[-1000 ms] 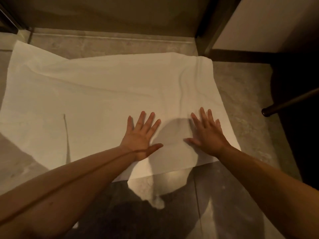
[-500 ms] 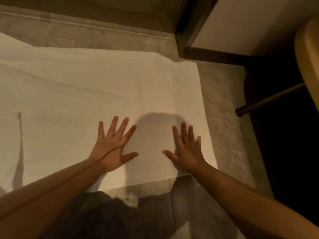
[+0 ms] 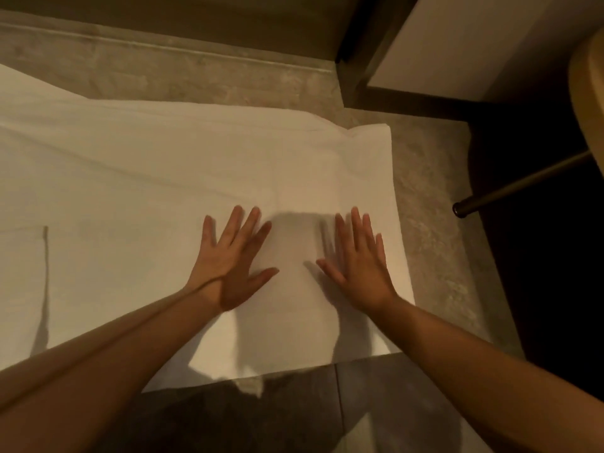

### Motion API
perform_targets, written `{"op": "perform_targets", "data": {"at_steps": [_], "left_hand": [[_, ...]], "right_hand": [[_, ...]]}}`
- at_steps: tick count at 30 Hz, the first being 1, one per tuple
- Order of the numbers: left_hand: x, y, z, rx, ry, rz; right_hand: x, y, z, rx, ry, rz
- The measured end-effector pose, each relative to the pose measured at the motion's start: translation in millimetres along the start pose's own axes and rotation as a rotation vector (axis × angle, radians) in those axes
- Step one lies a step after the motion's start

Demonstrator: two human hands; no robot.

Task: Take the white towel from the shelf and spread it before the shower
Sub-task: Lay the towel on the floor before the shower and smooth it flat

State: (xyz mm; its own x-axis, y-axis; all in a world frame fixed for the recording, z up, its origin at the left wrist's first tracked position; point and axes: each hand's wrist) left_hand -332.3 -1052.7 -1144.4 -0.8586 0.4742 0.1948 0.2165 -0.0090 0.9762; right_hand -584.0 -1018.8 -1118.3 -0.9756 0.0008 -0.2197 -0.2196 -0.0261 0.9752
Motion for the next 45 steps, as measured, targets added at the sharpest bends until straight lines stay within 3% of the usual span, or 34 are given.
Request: {"op": "perform_targets", "data": {"at_steps": [3, 6, 8, 20, 32, 45], "left_hand": [[-8, -6, -27, 0.002, 0.075, -0.052], [-19, -19, -28, -0.071, 0.069, -0.122], [-22, -22, -19, -0.061, 0.048, -0.126], [-11, -16, 14, -0.027, -0.011, -0.04], [1, -29, -18, -0.032, 0.088, -0.046], [3, -35, -40, -0.028, 0.074, -0.061]], "right_hand": [[-7, -3, -54, 0.034, 0.004, 0.056], [-8, -14, -83, -0.064, -0.075, 0.079], [-4, -23, -79, -0.141, -0.105, 0.081], [-7, -35, -16, -0.127, -0.145, 0.097], [21, -27, -62, -0.122, -0.083, 0.11], [23, -21, -82, -0.048, -0.087, 0.1]]}}
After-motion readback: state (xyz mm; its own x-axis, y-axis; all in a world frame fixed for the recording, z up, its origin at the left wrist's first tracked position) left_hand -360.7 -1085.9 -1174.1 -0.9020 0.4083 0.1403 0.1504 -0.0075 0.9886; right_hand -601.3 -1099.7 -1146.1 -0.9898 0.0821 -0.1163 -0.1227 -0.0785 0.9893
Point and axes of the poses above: each hand's wrist, its own z-axis away from the middle knuckle, its own y-axis out of the back of the hand, x = y × z, and after that the axes turned 13 degrees about x, right-handed
